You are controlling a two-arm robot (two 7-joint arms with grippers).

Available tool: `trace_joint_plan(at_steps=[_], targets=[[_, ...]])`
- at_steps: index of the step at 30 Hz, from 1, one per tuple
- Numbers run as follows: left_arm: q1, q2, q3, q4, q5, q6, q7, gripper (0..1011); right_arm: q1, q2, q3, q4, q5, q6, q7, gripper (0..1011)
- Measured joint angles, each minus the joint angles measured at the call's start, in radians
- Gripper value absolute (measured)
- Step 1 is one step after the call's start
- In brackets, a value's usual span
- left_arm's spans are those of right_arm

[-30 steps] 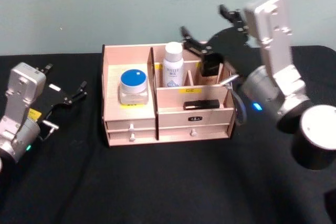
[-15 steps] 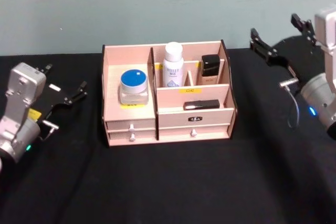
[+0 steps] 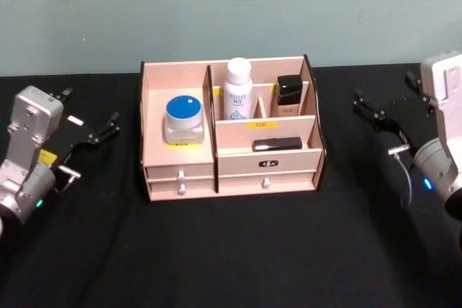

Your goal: Pick up the facial cleanser and watermelon frost from the table and place them into the tiered storage box.

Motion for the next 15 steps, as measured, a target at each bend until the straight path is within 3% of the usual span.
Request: trace_joint_plan(at_steps=[15], targets=[[0.0, 0.0, 0.0, 0.0, 0.0, 0.0, 0.0, 1010, 0.0, 0.001, 0.0, -0.01, 0.0, 0.001, 0.002, 1000]])
